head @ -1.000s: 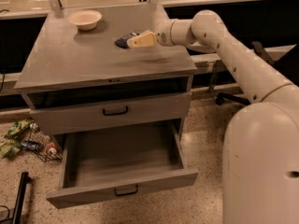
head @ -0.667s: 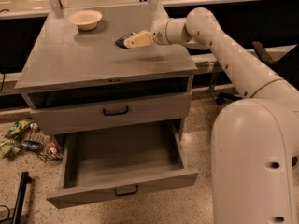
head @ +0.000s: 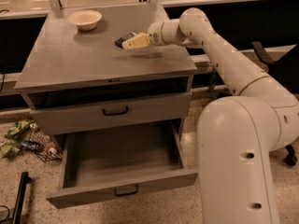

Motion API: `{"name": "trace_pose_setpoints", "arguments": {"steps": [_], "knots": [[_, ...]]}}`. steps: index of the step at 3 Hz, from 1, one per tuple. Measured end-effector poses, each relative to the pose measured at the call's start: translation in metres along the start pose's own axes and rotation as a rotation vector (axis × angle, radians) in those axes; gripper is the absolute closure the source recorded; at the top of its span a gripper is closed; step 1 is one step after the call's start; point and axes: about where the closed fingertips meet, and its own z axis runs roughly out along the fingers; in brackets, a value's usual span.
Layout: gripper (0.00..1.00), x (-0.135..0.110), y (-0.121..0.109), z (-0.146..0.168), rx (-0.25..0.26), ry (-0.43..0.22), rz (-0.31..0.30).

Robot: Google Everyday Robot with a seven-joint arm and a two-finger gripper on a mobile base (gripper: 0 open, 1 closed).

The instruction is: Place rxbar blueberry into middle drawer

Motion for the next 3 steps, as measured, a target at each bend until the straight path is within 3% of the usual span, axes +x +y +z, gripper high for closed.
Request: {"name": "trace_pose_setpoints", "arguments": {"steps": [1,3], "knots": [[0.0,0.006,-0.009,0.015,0.019,0.009,-0.001],[0.0,0.009,-0.011,0.039,0.008,0.023,-0.017]]}}
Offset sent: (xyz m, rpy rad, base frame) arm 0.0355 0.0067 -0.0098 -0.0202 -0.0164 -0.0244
